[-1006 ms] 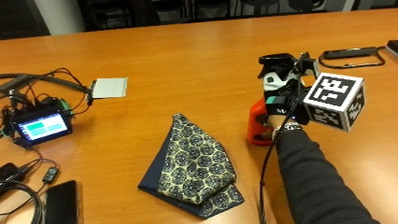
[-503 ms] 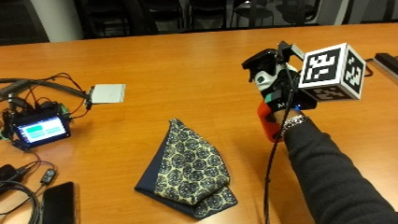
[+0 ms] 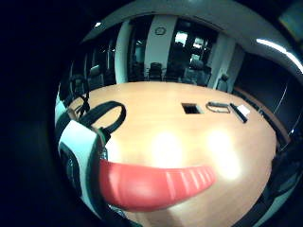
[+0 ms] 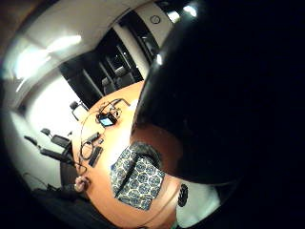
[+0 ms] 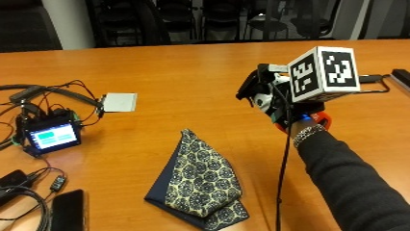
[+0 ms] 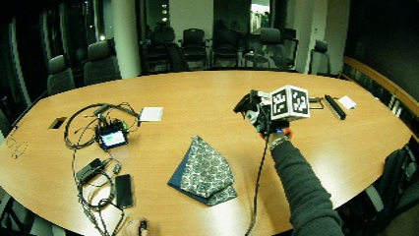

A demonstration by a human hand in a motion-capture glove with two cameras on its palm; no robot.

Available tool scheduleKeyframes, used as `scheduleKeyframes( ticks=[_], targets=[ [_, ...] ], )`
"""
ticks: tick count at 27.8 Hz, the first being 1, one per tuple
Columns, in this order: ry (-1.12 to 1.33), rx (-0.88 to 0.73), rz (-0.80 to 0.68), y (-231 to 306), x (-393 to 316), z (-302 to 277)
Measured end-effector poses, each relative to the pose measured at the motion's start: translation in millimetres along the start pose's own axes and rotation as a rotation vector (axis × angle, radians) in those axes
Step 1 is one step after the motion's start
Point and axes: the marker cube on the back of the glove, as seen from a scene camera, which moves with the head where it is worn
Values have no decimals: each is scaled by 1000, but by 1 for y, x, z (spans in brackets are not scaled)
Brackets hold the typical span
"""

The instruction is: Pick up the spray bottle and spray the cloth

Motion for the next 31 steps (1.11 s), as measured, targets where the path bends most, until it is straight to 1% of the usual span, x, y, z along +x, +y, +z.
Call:
scheduleKeyframes(
  ticks=[14, 25, 31],
  targets=[
    [203, -40, -269, 12, -31, 3],
    [332, -34, -451, 22, -50, 11],
    [434, -17, -581, 31, -57, 23]
  ],
)
